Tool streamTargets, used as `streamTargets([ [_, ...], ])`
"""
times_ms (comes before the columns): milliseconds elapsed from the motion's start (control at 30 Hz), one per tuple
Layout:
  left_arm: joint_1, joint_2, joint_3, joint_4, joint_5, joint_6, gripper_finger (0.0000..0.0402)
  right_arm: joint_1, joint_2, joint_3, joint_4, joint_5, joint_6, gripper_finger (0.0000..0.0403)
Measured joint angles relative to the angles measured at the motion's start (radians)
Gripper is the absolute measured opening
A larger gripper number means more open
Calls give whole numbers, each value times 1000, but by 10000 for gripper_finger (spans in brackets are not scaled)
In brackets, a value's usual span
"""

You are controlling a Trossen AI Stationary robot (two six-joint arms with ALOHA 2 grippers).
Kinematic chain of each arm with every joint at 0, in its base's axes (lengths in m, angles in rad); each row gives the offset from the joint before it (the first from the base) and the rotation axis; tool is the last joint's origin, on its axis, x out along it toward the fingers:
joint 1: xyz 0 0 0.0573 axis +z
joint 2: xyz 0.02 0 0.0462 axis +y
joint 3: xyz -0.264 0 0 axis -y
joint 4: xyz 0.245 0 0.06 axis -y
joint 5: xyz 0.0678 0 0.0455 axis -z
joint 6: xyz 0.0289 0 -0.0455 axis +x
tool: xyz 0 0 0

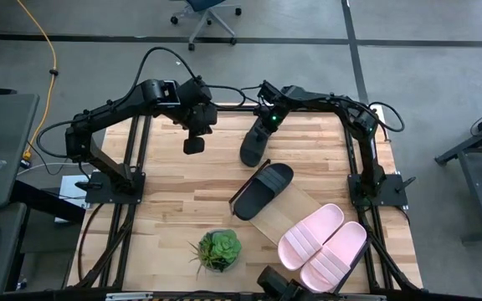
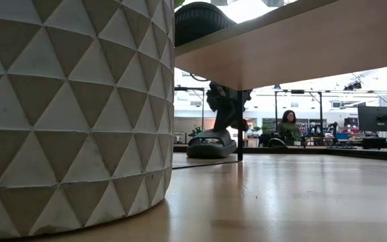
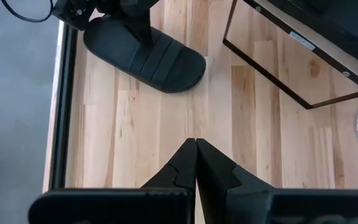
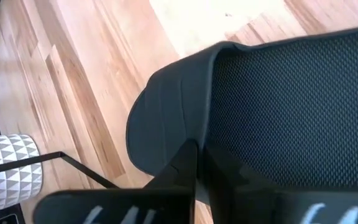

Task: Pick and place slides into the shelf
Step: Put the black slides on the shelf

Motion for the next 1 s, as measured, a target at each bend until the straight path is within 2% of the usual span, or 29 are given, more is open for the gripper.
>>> streamTargets([
  [333, 1, 0, 0, 63, -60, -17, 1, 22, -128, 0, 119, 74, 132, 1],
  [667, 1, 0, 0, 230, -87, -30, 1, 83, -329, 0, 101, 167, 169, 0],
  [800, 1, 0, 0, 328, -87, -29, 1, 105, -429, 0, 71, 166, 142, 0],
  [900, 1, 0, 0, 398, -67, -29, 1, 120, -500, 0, 32, 162, 128, 0],
  [1000, 22, 0, 0, 459, 4, -56, 1, 141, -558, 1, -28, 159, 106, 0],
])
